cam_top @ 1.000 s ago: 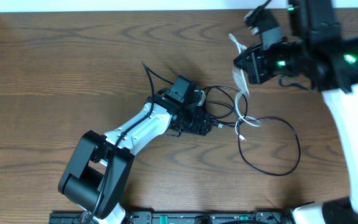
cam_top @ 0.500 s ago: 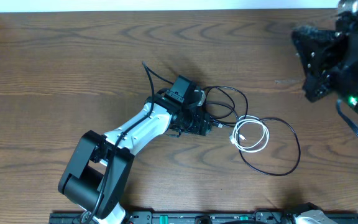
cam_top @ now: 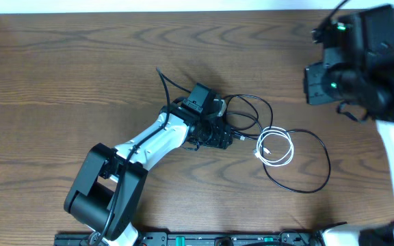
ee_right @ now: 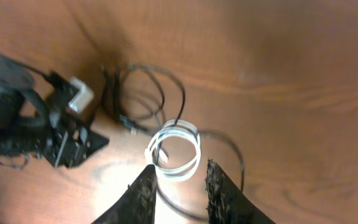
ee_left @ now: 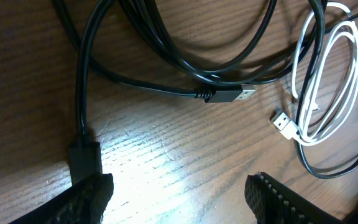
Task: Untangle cables
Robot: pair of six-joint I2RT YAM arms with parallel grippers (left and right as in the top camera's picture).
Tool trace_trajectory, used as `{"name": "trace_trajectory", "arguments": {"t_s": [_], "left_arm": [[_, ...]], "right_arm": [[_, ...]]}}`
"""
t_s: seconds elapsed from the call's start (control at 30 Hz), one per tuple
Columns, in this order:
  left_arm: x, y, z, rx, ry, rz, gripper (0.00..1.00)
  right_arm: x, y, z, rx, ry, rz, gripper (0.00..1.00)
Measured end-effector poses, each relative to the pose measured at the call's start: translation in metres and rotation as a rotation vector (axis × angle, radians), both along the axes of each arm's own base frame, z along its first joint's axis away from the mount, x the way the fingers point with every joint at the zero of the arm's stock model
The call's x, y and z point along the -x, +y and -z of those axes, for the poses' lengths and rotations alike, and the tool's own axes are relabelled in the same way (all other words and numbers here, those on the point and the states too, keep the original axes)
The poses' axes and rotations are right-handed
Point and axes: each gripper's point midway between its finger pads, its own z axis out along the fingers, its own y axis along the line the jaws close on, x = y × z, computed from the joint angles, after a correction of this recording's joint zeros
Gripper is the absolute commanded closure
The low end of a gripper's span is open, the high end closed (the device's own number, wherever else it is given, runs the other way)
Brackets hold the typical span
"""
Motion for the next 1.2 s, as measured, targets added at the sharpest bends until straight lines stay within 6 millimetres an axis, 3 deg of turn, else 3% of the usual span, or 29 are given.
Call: {"name": "trace_trajectory", "arguments": {"t_s": [0.17, 0.43, 0.53, 0.57, 0.6, 0.63, 0.77, 0.9, 1.03, 1.2], "left_arm": [[0.001, 0.0, 0.0, -0.002, 0.003, 0.0, 0.27], [0.003, 0.002, 0.001, -0.008, 0.014, 0.0, 0.27], [0.003, 0.002, 0.001, -0.008, 0.014, 0.0, 0.27], [0.003, 0.002, 0.001, -0.008, 0.014, 0.0, 0.27], [0.003, 0.002, 0.001, -0.009, 0.014, 0.0, 0.27], [0.003, 0.002, 0.001, -0.008, 0.014, 0.0, 0.27], [0.003, 0.002, 0.001, -0.009, 0.014, 0.0, 0.27], [0.003, 0.002, 0.001, -0.009, 0.015, 0.0, 0.27], [0.003, 0.002, 0.001, -0.009, 0.015, 0.0, 0.27], [0.003, 0.002, 0.001, -0.009, 0.015, 0.0, 0.27]], "right_arm": [[0.003, 0.004, 0.053, 0.016, 0.261, 0.078, 0.73], [-0.002, -0.001, 0.069, -0.064, 0.345, 0.171, 0.72], [-0.002, -0.01, 0.077, -0.092, 0.377, 0.212, 0.65], [-0.003, -0.013, 0.079, -0.102, 0.383, 0.223, 0.59], [-0.004, -0.015, 0.085, -0.117, 0.399, 0.241, 0.24], [-0.003, -0.016, 0.09, -0.126, 0.414, 0.243, 0.01], [-0.004, -0.012, 0.12, -0.183, 0.476, 0.254, 0.01], [-0.001, -0.002, 0.167, -0.274, 0.562, 0.252, 0.01], [0.003, 0.006, 0.207, -0.336, 0.598, 0.246, 0.32], [0.017, 0.002, 0.249, -0.329, 0.646, 0.326, 0.34]]}}
